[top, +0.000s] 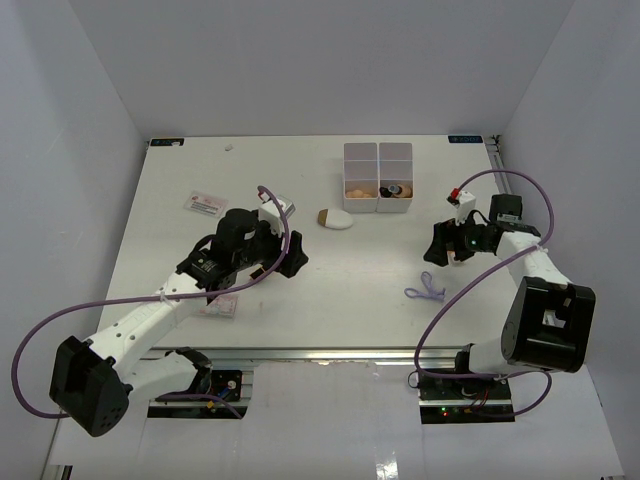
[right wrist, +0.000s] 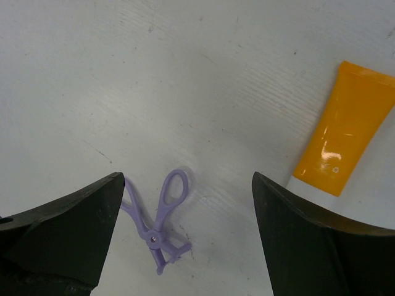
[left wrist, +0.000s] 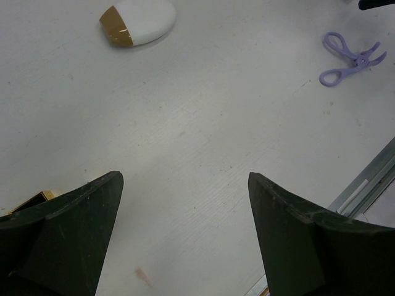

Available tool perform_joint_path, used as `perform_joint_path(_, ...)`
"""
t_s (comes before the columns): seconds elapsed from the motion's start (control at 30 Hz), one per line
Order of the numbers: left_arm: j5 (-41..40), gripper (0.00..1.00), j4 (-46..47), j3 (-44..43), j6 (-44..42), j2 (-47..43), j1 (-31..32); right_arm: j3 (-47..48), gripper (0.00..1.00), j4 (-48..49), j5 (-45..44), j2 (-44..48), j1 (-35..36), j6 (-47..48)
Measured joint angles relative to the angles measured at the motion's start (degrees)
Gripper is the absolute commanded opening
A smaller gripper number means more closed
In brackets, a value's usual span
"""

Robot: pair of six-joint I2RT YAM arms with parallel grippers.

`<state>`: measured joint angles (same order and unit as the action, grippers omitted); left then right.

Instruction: Organize the makeup

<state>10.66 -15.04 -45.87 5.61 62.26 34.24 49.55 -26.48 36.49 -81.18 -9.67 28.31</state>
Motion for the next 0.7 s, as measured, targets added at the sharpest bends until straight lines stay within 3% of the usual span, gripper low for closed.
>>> perform_joint_path(0.33, -0.5, 0.93, 0.1, 0.0, -0.2, 0.5, 0.0, -0.6, 0.91, 1.1, -0.1, 1.3, -1.0, -2.9)
perform_joint_path(0.53, -0.8, 0.92, 0.1, 0.0, -0.3, 1.6, 0.0, -0.6, 1.00, 0.5, 1.2, 1.2, -1.9, -2.7)
perform_joint_path(0.7, -0.9, 0.92, 0.1, 0.0, -0.3, 2.2, 0.0, -0.6, 0.84, -0.1, 0.9, 1.1, -1.9, -2.4)
